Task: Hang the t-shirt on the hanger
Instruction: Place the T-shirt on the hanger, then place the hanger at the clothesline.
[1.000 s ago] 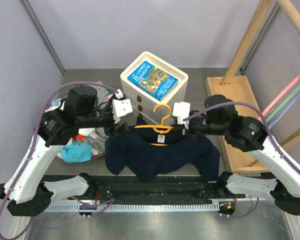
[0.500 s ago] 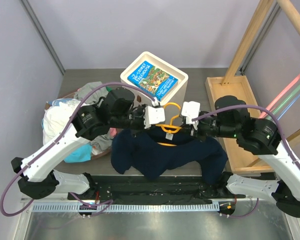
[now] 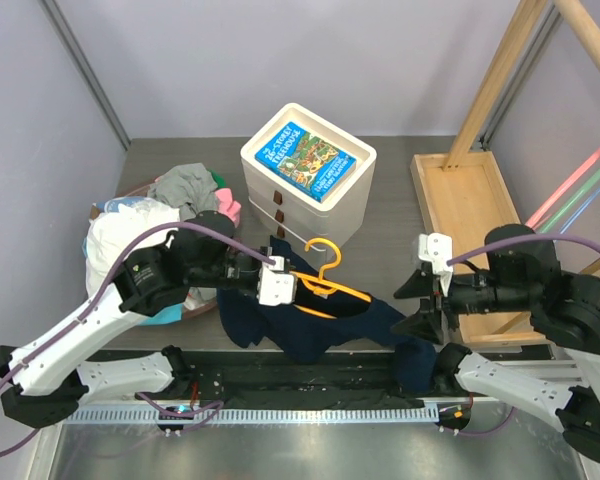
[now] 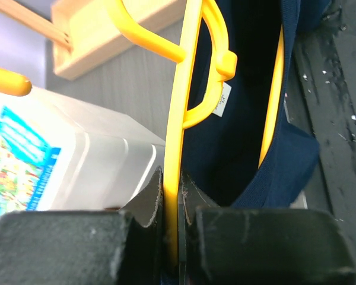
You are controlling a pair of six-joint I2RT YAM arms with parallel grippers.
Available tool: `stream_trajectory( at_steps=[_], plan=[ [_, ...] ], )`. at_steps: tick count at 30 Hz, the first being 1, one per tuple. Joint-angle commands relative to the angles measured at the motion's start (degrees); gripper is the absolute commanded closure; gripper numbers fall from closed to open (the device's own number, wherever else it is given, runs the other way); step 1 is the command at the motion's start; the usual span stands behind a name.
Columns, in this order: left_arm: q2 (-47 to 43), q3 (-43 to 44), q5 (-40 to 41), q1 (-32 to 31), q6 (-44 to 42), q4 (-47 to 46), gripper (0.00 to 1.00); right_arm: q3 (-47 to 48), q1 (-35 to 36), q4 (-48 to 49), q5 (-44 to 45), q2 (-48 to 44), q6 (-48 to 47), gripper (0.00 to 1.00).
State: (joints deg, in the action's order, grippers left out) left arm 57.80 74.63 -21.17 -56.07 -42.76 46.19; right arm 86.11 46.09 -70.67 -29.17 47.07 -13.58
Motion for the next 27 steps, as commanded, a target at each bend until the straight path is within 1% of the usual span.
stream_trajectory(
  at_steps=[1, 5, 6, 9, 11, 14, 17, 18, 20, 21, 22, 25, 26, 27],
  plan=[
    [-0.4, 2.3, -4.2, 0.1, -3.6, -6.3, 1.0, -4.6, -1.7, -1.2, -9.1, -3.1, 6.6, 0.39],
    [-0.8, 2.3, -5.7, -0.1, -7.4, -5.6, 1.0, -5.6, -1.8, -0.3, -12.0, -2.5, 7.5, 0.43],
    [-1.0, 2.1, -5.8, -0.1, -8.1, -5.6, 1.0, -6.1, -1.9, -0.4, -13.3, -2.2, 7.8, 0.48],
    [-1.3, 0.8, -3.8, -0.3, -7.9, -8.8, 1.0, -7.5, -2.8, 0.4, -18.1, -2.2, 8.7, 0.54],
    [-1.3, 0.2, -3.3, -0.3, -8.0, -11.1, 1.0, -8.8, -3.8, 2.5, -22.3, -2.4, 11.8, 0.55],
    [-0.7, 0.0, -3.3, -0.4, -8.1, -13.4, 1.0, -11.4, -5.9, 6.3, -28.0, -2.4, 16.9, 0.58],
    [0.6, 0.7, -3.1, -0.4, -7.8, -14.4, 1.0, -13.1, -7.1, 10.3, -31.3, -2.6, 21.0, 0.68],
    [0.7, 0.8, -3.1, -0.4, -7.8, -14.4, 1.0, -13.5, -7.3, 10.6, -32.0, -2.7, 21.6, 0.76],
    [1.3, 0.4, -2.8, -0.4, -7.4, -15.2, 1.0, -14.2, -8.4, 12.3, -33.6, -3.4, 24.3, 0.84],
    [1.4, 0.2, -2.5, -0.5, -7.5, -15.6, 1.0, -14.6, -8.9, 12.7, -35.0, -4.2, 25.6, 0.93],
    [1.6, -0.5, -2.4, -0.5, -7.0, -16.6, 1.0, -14.7, -9.6, 13.5, -35.8, -4.6, 26.7, 0.99],
    [2.8, -1.1, -1.5, -0.7, -4.8, -18.0, 1.0, -13.8, -12.1, 14.6, -36.0, -5.8, 29.7, 0.99],
    [3.4, -0.8, -1.0, -0.9, -2.1, -18.1, 0.94, -12.5, -13.5, 14.6, -34.8, -6.3, 32.2, 0.99],
    [3.6, -0.6, -0.5, -0.9, -0.5, -18.2, 0.84, -11.9, -14.3, 14.5, -31.5, -7.4, 33.3, 0.99]
  ],
)
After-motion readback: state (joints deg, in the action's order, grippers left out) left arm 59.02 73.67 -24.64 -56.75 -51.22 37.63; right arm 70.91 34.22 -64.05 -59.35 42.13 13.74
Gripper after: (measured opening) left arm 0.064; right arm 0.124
